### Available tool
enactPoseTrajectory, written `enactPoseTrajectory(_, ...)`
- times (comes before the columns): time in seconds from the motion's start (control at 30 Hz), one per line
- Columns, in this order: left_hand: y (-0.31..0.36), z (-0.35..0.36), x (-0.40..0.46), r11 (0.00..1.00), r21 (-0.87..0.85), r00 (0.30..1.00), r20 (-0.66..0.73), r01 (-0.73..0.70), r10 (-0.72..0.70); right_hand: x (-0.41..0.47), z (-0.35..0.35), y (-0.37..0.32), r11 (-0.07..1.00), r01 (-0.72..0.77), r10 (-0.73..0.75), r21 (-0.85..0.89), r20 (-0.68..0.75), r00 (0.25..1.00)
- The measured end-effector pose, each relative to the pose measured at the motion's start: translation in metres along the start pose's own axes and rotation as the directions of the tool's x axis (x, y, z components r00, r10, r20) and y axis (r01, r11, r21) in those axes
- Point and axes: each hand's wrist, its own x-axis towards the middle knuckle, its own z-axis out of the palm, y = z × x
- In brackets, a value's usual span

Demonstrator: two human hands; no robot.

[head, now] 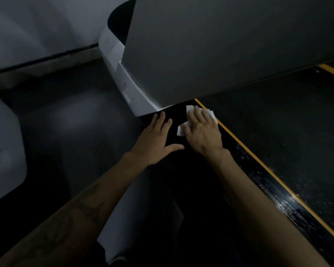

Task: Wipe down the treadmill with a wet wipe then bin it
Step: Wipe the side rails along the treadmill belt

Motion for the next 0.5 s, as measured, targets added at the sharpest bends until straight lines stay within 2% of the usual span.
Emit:
enactPoseTrajectory(0.13,-0.002,0.002,0.000,0.999,-0.033,1.000,-0.016,-0.002,0.002,-0.008,-0.005,0.009,0.992,0.129,-0.129,0.009,0.083,0.988)
enactPoseTrajectory(0.2,-0.002,0.002,0.001,0.999,-0.032,1.000,-0.020,-0.004,0.003,-0.025,-0.007,0.024,0.987,0.161,-0.161,0.010,0.080,0.984)
enactPoseTrajectory(0.4,-0.003,0.002,0.001,0.998,-0.058,0.999,-0.036,-0.007,0.005,0.000,0.003,0.014,0.999,0.045,-0.043,-0.031,0.043,0.998)
enactPoseTrajectory(0.5,-0.006,0.002,0.001,0.997,-0.071,1.000,-0.021,-0.007,0.005,-0.012,0.006,-0.001,0.995,0.097,-0.098,0.021,0.062,0.993)
